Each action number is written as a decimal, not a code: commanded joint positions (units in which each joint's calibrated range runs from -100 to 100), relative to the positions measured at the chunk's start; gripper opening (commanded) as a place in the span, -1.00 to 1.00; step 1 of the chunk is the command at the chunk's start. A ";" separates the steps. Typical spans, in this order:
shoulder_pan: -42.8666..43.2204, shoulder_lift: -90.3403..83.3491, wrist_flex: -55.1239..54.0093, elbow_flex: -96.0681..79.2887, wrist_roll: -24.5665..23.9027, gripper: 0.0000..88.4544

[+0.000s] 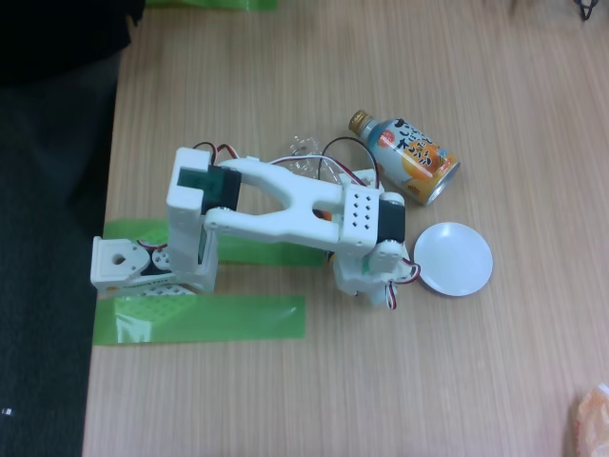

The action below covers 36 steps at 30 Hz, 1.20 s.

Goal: Pick up the plastic bottle and stand it up on the white place

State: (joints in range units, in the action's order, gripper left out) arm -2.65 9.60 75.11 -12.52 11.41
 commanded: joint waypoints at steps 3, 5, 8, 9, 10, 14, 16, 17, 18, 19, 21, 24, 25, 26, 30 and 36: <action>-0.01 -0.23 -0.43 0.16 0.22 -0.42; -0.01 -0.23 -0.43 0.16 0.22 -0.42; -0.01 -0.23 -0.43 0.16 0.22 -0.42; -0.01 -0.15 -0.51 0.16 0.22 -0.42; -0.01 0.02 -1.03 0.07 0.22 -0.42; -0.46 2.63 -3.17 0.88 0.22 -0.42; -0.61 3.55 -3.00 1.52 0.22 -0.42; -0.61 3.80 -2.83 1.88 0.22 -0.42; -0.61 3.97 -2.75 2.06 0.22 -0.42; -0.61 4.05 -2.83 2.06 0.22 -0.42; -0.61 4.05 -3.00 2.06 0.22 -0.42; -0.61 3.97 -3.00 2.06 0.22 -0.44; -0.61 3.89 -3.00 2.06 0.22 -0.44; -0.61 3.89 -3.00 2.06 0.22 -0.44; -0.68 3.80 -3.00 2.06 0.22 -0.44; -0.68 3.72 -2.49 2.15 0.22 -0.43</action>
State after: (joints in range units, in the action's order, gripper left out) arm -3.25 13.97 72.22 -12.43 11.41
